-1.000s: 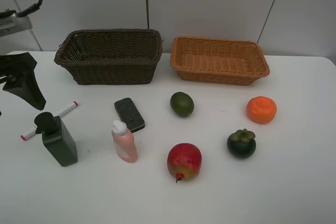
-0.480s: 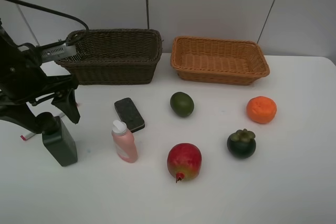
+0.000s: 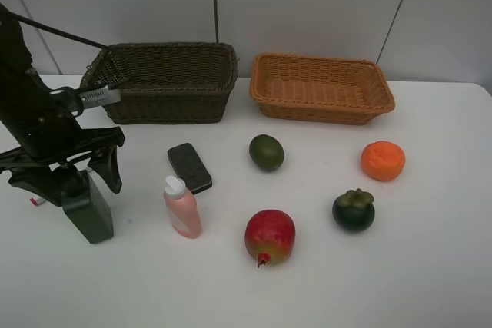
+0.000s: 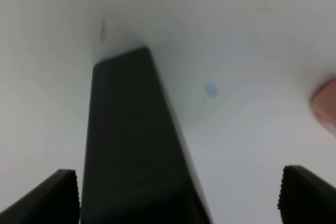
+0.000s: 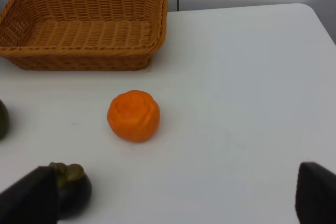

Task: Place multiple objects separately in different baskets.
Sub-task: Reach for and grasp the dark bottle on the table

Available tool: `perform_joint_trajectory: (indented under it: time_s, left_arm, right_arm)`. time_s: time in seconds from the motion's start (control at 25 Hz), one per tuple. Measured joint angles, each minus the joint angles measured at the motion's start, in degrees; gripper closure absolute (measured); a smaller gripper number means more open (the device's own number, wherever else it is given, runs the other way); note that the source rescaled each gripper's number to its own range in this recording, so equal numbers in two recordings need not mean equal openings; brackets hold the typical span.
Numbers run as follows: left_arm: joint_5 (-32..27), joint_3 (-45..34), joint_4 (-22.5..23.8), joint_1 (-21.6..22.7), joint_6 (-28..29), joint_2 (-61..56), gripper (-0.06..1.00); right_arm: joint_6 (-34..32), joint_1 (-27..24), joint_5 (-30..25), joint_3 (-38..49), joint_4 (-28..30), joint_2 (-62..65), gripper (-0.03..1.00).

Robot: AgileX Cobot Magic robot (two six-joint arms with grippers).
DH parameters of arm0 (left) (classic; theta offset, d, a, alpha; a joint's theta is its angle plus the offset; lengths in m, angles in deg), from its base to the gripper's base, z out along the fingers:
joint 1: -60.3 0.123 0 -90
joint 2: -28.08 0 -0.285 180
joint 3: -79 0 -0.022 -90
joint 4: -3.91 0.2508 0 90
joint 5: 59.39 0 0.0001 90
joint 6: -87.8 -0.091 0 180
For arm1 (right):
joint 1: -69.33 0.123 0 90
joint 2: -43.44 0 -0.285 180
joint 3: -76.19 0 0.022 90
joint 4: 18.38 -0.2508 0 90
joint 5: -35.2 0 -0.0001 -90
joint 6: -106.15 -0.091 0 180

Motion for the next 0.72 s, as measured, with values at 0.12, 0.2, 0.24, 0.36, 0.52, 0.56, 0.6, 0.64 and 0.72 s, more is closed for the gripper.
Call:
perform_joint_trajectory:
  time_s: [0.12, 0.2, 0.24, 0.36, 0.52, 0.56, 0.6, 0.64, 0.72]
  left_arm:
    - [0.72, 0.00, 0.00, 0.00, 0.00, 1.45, 0.02]
    - [0.81, 0.00, 0.00, 0.00, -0.17, 1.65, 0.02]
    - [0.81, 0.00, 0.00, 0.00, -0.20, 1.65, 0.02]
    - [0.76, 0.00, 0.00, 0.00, -0.34, 1.65, 0.18]
    - [0.60, 0.00, 0.30, 0.00, -0.96, 1.65, 0.61]
    - [0.60, 0.00, 0.31, 0.00, -1.23, 1.65, 0.60]
    - [0.60, 0.00, 0.31, 0.00, -1.42, 1.65, 0.60]
    - [0.60, 0.00, 0.31, 0.00, -1.61, 1.65, 0.60]
    - [0.60, 0.00, 0.31, 0.00, -1.79, 1.58, 0.60]
  right_arm:
    - [0.00, 0.00, 0.00, 0.00, 0.00, 0.00, -0.03]
    - [0.00, 0.00, 0.00, 0.00, 0.00, 0.00, -0.03]
    - [0.00, 0.00, 0.00, 0.00, 0.00, 0.00, -0.03]
    - [0.00, 0.00, 0.00, 0.00, 0.00, 0.00, -0.03]
    - [0.00, 0.00, 0.00, 0.00, 0.00, 0.00, -0.03]
    - [0.00, 0.00, 0.00, 0.00, 0.00, 0.00, -0.03]
    - [0.00, 0.00, 0.00, 0.00, 0.00, 0.00, -0.03]
    - [0.00, 0.00, 0.00, 0.00, 0.00, 0.00, -0.03]
    - [0.00, 0.00, 0.00, 0.00, 0.00, 0.00, -0.03]
